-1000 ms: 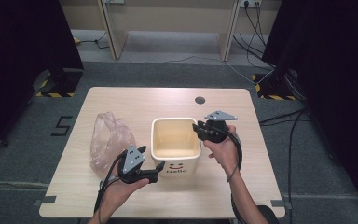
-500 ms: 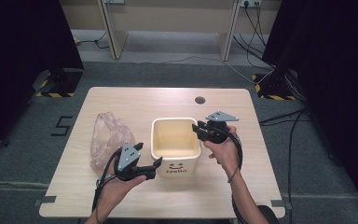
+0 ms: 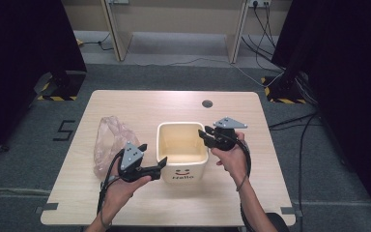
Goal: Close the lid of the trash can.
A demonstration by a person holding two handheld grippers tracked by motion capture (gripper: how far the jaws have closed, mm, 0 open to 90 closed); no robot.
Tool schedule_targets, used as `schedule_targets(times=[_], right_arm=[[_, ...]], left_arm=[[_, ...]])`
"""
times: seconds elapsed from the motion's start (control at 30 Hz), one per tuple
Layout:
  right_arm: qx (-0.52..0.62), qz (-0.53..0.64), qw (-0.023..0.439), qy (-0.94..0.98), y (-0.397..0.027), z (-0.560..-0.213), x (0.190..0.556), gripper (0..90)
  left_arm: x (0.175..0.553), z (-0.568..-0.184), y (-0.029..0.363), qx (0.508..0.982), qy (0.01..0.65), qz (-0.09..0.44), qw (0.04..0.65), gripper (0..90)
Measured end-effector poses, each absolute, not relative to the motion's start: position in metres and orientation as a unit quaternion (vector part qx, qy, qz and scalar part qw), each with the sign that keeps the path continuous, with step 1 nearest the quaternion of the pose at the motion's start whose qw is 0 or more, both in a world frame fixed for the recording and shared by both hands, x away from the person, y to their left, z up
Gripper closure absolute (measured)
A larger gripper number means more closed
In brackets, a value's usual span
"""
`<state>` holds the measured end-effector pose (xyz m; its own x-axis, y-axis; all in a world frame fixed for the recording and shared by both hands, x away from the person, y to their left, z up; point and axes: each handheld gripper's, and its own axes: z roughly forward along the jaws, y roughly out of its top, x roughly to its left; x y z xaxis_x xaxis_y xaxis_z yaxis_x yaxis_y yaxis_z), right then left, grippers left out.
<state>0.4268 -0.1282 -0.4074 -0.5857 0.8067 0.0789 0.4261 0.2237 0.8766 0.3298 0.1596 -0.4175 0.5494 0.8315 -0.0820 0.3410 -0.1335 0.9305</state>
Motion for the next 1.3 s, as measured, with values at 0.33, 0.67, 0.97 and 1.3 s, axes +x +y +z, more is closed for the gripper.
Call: schedule_targets(times=[0.33,0.67,0.97,1.3], right_arm=[[0.412,0.478,0.203,0.748,-0.129,-0.409,0.426,61.9],[0.449,0.527,0.176,0.7,-0.154,-0.405,0.418,43.4],[0.477,0.513,0.173,0.693,-0.195,-0.42,0.405,39.8],[0.485,0.491,0.165,0.705,-0.203,-0.442,0.4,37.8]], left_arm=[[0.334,-0.42,0.163,0.711,0.417,0.249,0.509,15.7],[0.323,-0.408,0.171,0.694,0.416,0.233,0.539,15.7],[0.307,-0.413,0.168,0.707,0.4,0.189,0.552,15.2],[0.299,-0.431,0.169,0.719,0.399,0.159,0.546,15.0]])
